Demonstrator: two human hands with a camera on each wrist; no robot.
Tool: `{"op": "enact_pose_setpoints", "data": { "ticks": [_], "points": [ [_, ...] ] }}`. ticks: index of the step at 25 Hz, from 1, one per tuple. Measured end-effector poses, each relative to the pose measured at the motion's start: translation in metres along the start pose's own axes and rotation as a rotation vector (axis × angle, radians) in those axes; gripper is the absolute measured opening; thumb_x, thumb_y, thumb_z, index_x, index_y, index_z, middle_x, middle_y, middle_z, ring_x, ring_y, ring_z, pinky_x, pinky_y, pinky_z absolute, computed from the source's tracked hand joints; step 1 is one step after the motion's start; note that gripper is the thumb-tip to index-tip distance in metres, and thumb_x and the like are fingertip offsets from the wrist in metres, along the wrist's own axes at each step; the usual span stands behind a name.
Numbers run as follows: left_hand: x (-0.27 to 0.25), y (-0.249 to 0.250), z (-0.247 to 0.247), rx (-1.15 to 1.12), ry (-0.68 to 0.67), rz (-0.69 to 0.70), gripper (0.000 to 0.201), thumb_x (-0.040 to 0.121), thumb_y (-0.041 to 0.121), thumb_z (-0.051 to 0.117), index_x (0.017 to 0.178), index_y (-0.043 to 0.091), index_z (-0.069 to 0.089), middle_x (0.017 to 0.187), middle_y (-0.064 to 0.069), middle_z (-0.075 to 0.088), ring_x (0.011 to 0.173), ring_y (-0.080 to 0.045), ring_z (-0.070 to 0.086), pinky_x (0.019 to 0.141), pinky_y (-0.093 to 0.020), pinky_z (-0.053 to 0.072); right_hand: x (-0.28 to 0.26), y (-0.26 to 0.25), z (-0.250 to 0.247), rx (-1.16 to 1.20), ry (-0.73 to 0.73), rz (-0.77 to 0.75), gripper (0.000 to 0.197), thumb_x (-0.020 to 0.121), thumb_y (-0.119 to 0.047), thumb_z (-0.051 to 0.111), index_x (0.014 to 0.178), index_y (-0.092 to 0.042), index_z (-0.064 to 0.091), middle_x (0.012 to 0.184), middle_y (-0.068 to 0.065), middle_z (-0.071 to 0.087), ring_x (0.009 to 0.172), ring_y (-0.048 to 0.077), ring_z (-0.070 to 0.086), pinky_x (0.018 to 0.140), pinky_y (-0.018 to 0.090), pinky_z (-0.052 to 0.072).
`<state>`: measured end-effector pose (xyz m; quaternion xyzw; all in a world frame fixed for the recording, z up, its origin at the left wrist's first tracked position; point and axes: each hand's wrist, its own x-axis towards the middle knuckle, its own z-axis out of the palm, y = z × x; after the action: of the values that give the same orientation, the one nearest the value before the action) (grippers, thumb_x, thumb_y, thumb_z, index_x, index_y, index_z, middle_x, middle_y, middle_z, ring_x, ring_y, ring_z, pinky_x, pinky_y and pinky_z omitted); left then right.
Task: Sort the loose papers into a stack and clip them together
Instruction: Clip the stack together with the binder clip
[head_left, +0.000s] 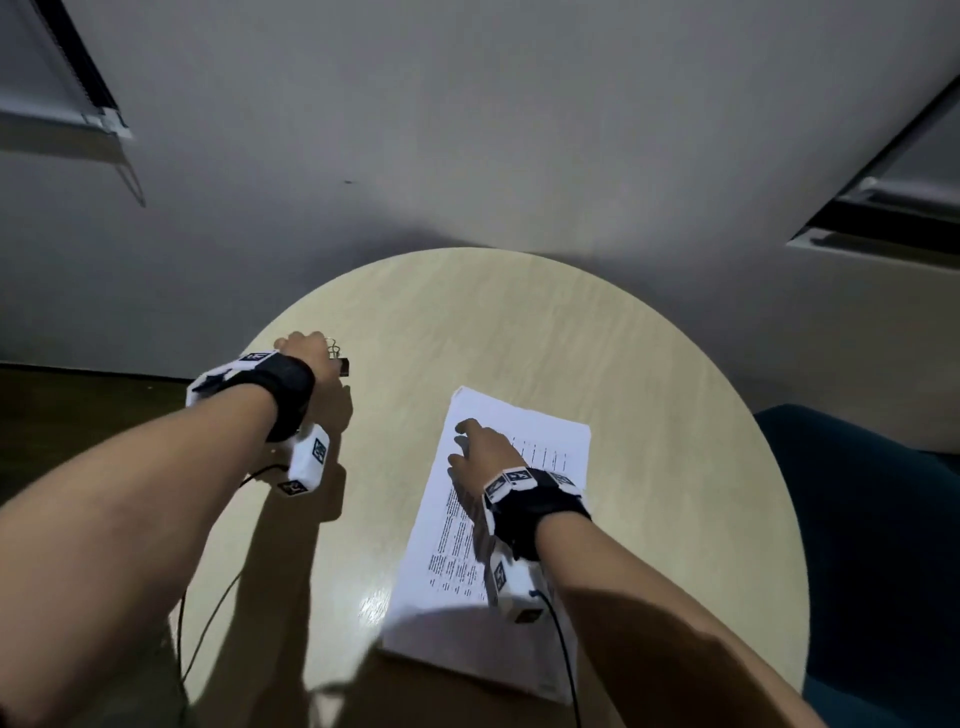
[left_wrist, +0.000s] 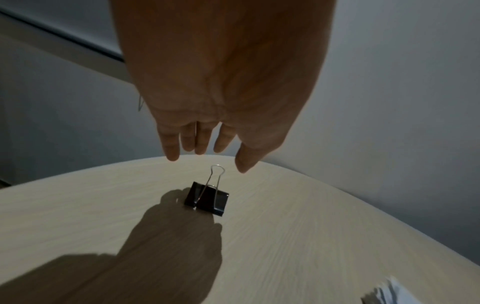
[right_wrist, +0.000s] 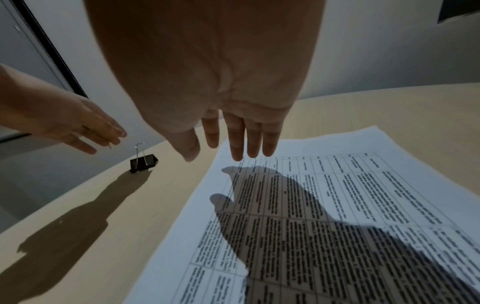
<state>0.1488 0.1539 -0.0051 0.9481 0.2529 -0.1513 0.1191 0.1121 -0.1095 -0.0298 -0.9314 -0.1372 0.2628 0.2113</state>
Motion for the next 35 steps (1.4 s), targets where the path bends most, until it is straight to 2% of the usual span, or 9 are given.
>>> {"op": "enact_pose_setpoints", "data": {
  "ticks": [6, 10, 13, 17, 20, 23, 26, 28, 35],
  "points": [
    [0.032, 0.006, 0.014, 0.066, -0.104, 0.070, 0.052, 0.090, 0.022, 0.055, 0.138, 0.006, 0.041, 0.141, -0.023, 0.040, 0.129, -0.041, 0.040, 0.105, -0.041, 0.036, 0.030, -0.008, -0.005, -0.050, 0.061, -0.058, 0.038, 0.094, -0.020, 0.047, 0.132, -0.014, 0.045, 0.127, 0.009, 0.060, 0.120, 0.029, 0.050, 0.096, 0.040, 0.045],
    [0.034, 0.010, 0.018, -0.073, -0.068, 0.124, 0.017, 0.086, 0.007, 0.061, 0.101, 0.003, 0.068, 0.113, -0.021, 0.066, 0.104, -0.036, 0.061, 0.078, -0.033, 0.046, 0.045, -0.023, -0.010, 0.100, 0.099, -0.076, 0.035, 0.093, -0.016, 0.048, 0.128, -0.013, 0.049, 0.116, 0.010, 0.065, 0.110, 0.028, 0.058, 0.091, 0.041, 0.049],
    [0.021, 0.013, 0.009, -0.192, -0.027, 0.232, 0.007, 0.082, 0.009, 0.069, 0.086, 0.012, 0.063, 0.095, -0.014, 0.069, 0.089, -0.031, 0.061, 0.073, -0.027, 0.041, 0.048, -0.025, -0.009, 0.256, 0.121, -0.096, 0.038, 0.091, -0.015, 0.057, 0.128, -0.013, 0.049, 0.122, 0.012, 0.059, 0.113, 0.026, 0.059, 0.090, 0.047, 0.052],
    [-0.013, 0.041, -0.012, -0.139, -0.159, 0.553, 0.024, 0.083, 0.015, 0.068, 0.093, 0.021, 0.047, 0.085, -0.003, 0.066, 0.081, -0.024, 0.060, 0.069, -0.026, 0.040, 0.042, -0.048, -0.023, 0.501, 0.065, -0.029, 0.074, 0.079, -0.025, 0.075, 0.143, -0.018, 0.037, 0.140, 0.004, 0.046, 0.127, 0.022, 0.050, 0.087, 0.019, 0.053],
    [-0.048, 0.072, -0.021, -0.102, -0.216, 0.775, 0.024, 0.082, 0.012, 0.060, 0.099, 0.019, 0.044, 0.074, 0.001, 0.068, 0.066, -0.018, 0.055, 0.061, -0.025, 0.042, 0.033, -0.058, -0.038, 0.393, 0.014, 0.005, 0.037, 0.076, -0.026, 0.074, 0.106, -0.015, 0.056, 0.096, 0.008, 0.063, 0.091, 0.026, 0.062, 0.080, 0.034, 0.051],
    [-0.074, 0.092, -0.028, -0.047, -0.235, 0.885, 0.020, 0.084, 0.009, 0.055, 0.100, 0.016, 0.044, 0.062, 0.013, 0.056, 0.057, -0.011, 0.048, 0.052, -0.016, 0.035, 0.012, -0.046, -0.046, 0.485, -0.029, 0.015, 0.017, 0.081, -0.016, 0.069, 0.072, -0.015, 0.055, 0.066, 0.000, 0.058, 0.065, 0.017, 0.058, 0.062, 0.026, 0.048],
    [-0.098, 0.111, -0.031, 0.071, -0.275, 0.903, 0.024, 0.082, 0.006, 0.054, 0.104, 0.012, 0.045, 0.070, 0.008, 0.057, 0.067, -0.023, 0.053, 0.063, -0.028, 0.046, -0.017, -0.026, -0.048, 0.676, -0.103, 0.040, 0.013, 0.082, -0.015, 0.069, 0.089, -0.005, 0.065, 0.084, 0.016, 0.072, 0.080, 0.028, 0.068, 0.086, 0.037, 0.057],
    [-0.113, 0.123, -0.027, 0.092, -0.277, 0.920, 0.027, 0.082, 0.005, 0.055, 0.106, 0.011, 0.046, 0.076, 0.004, 0.059, 0.070, -0.024, 0.054, 0.066, -0.030, 0.047, -0.032, -0.010, -0.050, 0.732, -0.077, 0.082, 0.020, 0.084, -0.014, 0.068, 0.098, 0.001, 0.067, 0.086, 0.016, 0.070, 0.076, 0.024, 0.067, 0.084, 0.032, 0.057],
    [-0.138, 0.145, -0.004, -0.011, -0.333, 1.015, 0.035, 0.084, -0.006, 0.040, 0.107, 0.020, 0.045, 0.107, 0.000, 0.071, 0.086, -0.018, 0.063, 0.058, -0.010, 0.042, -0.061, 0.045, -0.061, 0.568, 0.058, 0.248, 0.028, 0.075, -0.010, 0.074, 0.102, -0.006, 0.065, 0.084, 0.007, 0.062, 0.082, 0.024, 0.063, 0.085, 0.038, 0.057]
  ]
}}
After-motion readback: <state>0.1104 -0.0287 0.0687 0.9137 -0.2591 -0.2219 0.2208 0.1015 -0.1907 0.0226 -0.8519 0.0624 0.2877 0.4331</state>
